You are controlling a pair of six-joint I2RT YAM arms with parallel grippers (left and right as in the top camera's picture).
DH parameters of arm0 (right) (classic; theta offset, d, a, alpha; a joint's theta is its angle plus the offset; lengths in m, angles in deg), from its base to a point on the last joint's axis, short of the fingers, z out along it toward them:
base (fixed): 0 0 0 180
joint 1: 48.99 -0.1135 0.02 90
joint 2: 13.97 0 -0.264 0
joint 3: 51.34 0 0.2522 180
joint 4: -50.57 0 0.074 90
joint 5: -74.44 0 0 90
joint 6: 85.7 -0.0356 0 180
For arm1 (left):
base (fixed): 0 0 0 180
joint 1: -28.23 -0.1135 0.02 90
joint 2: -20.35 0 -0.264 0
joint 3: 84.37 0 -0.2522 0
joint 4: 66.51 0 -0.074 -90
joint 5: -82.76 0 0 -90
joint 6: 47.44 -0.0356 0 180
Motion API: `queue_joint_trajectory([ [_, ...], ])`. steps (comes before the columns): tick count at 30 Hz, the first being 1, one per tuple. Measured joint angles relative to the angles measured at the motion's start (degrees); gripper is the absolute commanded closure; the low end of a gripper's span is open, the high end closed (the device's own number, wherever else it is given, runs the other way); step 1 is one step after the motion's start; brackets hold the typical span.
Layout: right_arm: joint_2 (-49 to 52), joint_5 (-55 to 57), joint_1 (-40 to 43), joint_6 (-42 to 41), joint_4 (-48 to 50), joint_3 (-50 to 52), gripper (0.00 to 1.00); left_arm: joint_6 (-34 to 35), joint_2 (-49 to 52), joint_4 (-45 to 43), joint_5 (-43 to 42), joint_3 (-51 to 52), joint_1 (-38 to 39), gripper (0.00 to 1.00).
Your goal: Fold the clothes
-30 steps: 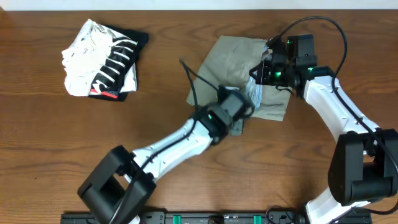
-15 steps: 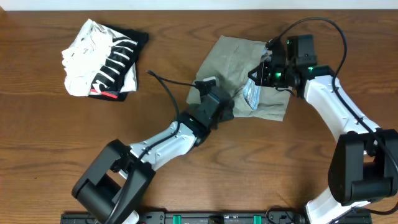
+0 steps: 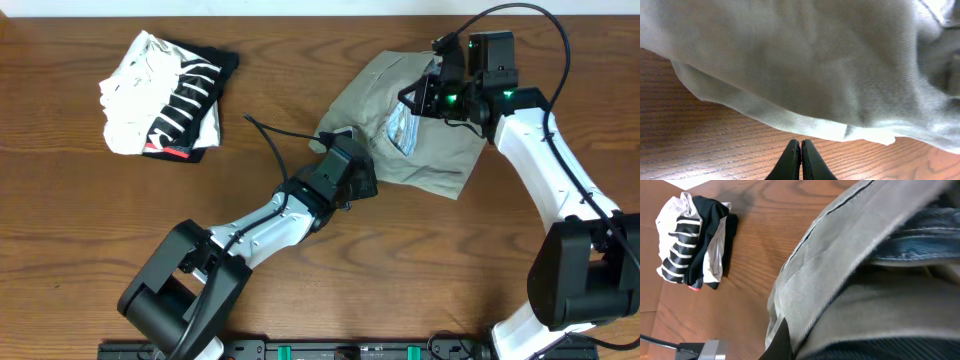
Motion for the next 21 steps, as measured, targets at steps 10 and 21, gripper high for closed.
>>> queue_joint_trajectory([
  [10, 0.0, -0.5, -0.1, -1.0, 0.1, 0.0, 0.99, 6.0, 5.0, -11.4, 2.6, 0.6, 0.0, 0.93],
  [21, 0.0, -1.4, -0.1, -1.2, -1.9, 0.0, 0.99, 11.0, 11.4, -20.0, 1.8, 0.7, -1.8, 0.94],
])
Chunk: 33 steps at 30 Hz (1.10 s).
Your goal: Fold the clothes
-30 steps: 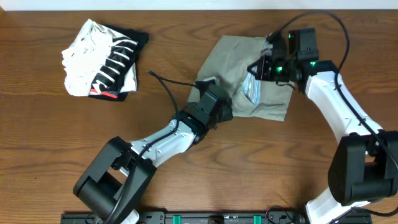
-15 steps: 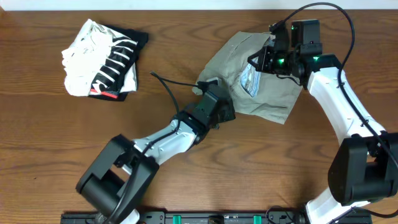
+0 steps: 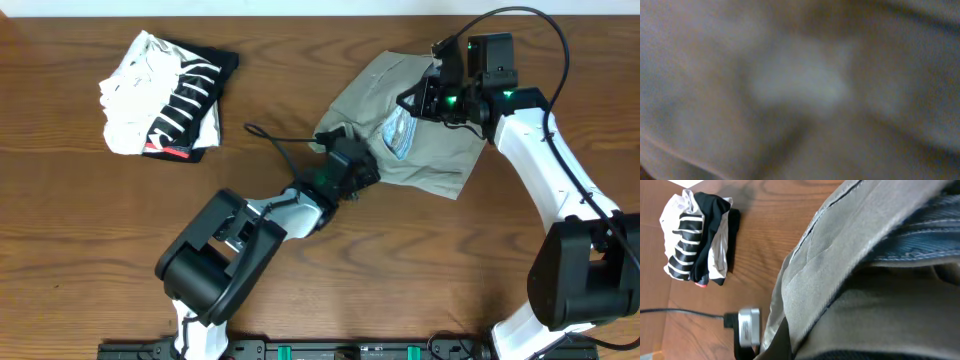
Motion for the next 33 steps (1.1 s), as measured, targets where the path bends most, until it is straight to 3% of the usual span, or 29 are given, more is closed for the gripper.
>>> queue_joint_trajectory([
  [13, 0.0, -0.2, 0.4, 1.6, -3.4, 0.0, 0.99, 0.1, 0.0, 6.2, 0.2, 0.0, -5.6, 0.94],
  [20, 0.0, -0.3, 3.1, 5.0, -7.6, 0.0, 0.99, 0.1, 0.7, 5.5, 1.3, 0.0, -5.7, 0.94],
  [33, 0.0, 3.2, 6.0, 11.0, -21.8, -0.2, 0.99, 0.1, 1.8, 3.4, 1.2, -0.5, -6.7, 0.94],
])
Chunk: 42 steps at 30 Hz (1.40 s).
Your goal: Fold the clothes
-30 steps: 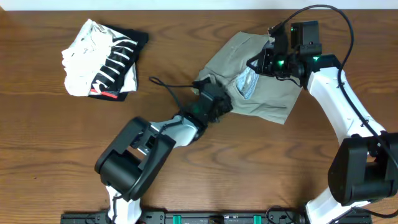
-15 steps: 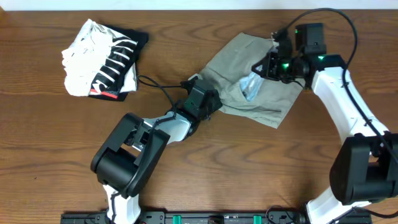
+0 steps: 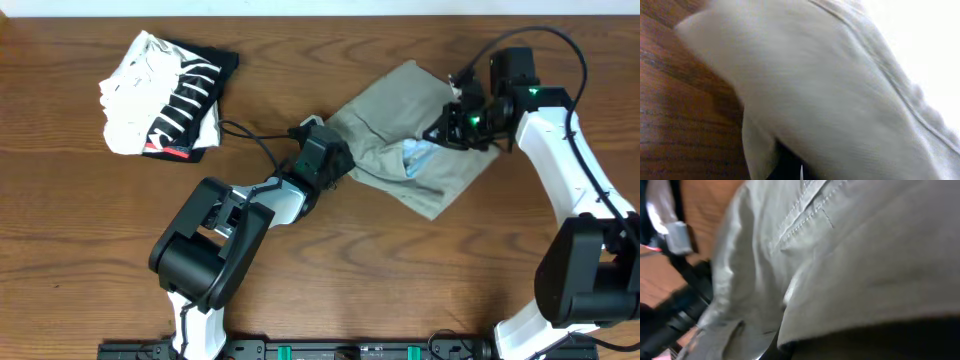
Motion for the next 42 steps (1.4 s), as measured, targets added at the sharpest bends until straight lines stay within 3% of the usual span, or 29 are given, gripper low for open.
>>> queue_joint_trajectory([
  [11, 0.0, 6.3, 0.1, 0.4, -3.3, 0.7, 0.99, -0.1, 0.3, -0.8, 0.0, 0.0, -0.1, 0.94],
  [22, 0.0, 7.1, 0.1, 0.4, 1.2, 11.8, 0.99, -0.6, 0.7, -2.1, -0.5, 0.0, -0.3, 0.94],
  [24, 0.0, 7.0, 0.1, 0.3, 2.7, 14.0, 0.88, -1.2, 0.7, -2.1, -0.8, 0.0, -0.4, 0.94],
  [25, 0.0, 7.0, 0.1, 0.0, 3.2, 14.9, 0.72, -1.7, 0.7, -2.1, -1.1, 0.0, -0.4, 0.94],
  [27, 0.0, 6.9, 0.1, 0.1, 3.4, 16.5, 0.49, -2.9, 0.6, -2.1, -1.8, 0.0, -0.6, 0.94],
  [30, 0.0, 6.6, 0.1, 0.0, 2.4, 17.7, 0.33, -4.7, -0.3, -0.7, -3.1, 0.0, -0.7, 0.91],
  [33, 0.0, 6.6, 0.1, 0.1, 0.3, 17.8, 0.25, -6.3, -4.3, 3.8, -3.9, 0.6, -0.7, 0.84],
  [42, -2.3, 6.6, 0.1, 0.2, -7.4, 17.8, 0.25, -12.7, -29.4, 17.1, -4.6, 1.0, -0.7, 0.76],
])
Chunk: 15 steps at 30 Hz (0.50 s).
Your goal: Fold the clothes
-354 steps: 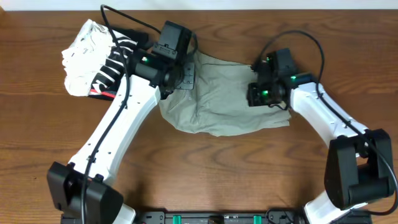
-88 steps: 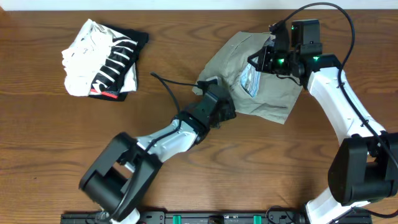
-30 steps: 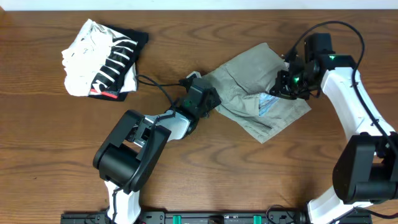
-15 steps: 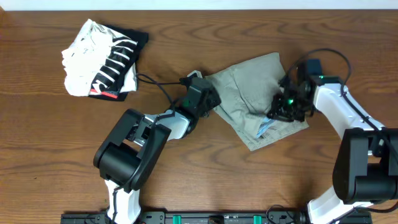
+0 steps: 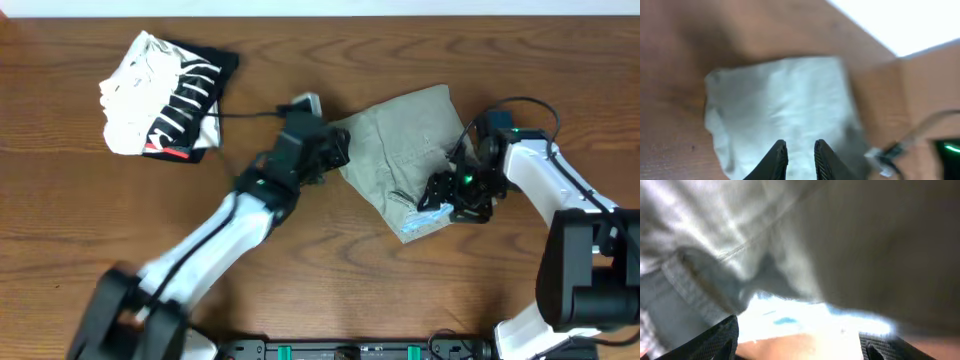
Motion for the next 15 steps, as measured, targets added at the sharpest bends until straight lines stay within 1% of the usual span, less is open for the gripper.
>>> queue_joint_trajectory([
  [3, -4.3, 0.0, 0.0, 0.0, -1.1, 0.0, 0.28, -2.9, -6.1, 1.9, 0.0, 0.0, 0.0, 0.76],
  [4, -6.4, 0.0, 0.0, 0.0, -1.2, 0.0, 0.31, -3.7, -7.5, 2.9, -0.1, 0.0, 0.0, 0.76],
  [5, -8.2, 0.0, 0.0, 0.1, -1.2, -0.1, 0.37, -4.2, -8.1, 3.7, -0.2, 0.0, 0.0, 0.77],
  [7, -12.1, -0.1, 0.0, 0.3, -1.0, -0.2, 0.58, -4.8, -8.4, 5.7, -0.2, 0.0, 0.0, 0.81],
  [8, -13.9, -0.1, 0.0, 0.4, -0.6, -0.2, 0.72, -5.2, -8.0, 6.9, -0.4, 0.0, 0.0, 0.81],
  [9, -15.7, 0.0, 0.0, 0.2, 0.0, -0.3, 0.83, -5.6, -7.5, 7.6, -0.5, 0.0, 0.0, 0.86],
  [10, -17.4, 0.2, 0.0, 0.0, 1.2, -0.3, 0.96, -5.8, -6.7, 7.8, -1.0, 0.0, 0.0, 0.87],
  [11, -18.4, 0.3, 0.0, 0.2, 2.3, -0.4, 0.99, -5.9, -6.0, 7.6, -1.5, 0.0, 0.0, 0.89],
  [15, -20.1, 1.5, 0.0, -0.2, 8.6, -0.6, 0.99, -6.3, -1.1, 2.4, -6.1, 0.0, 0.1, 0.90],
])
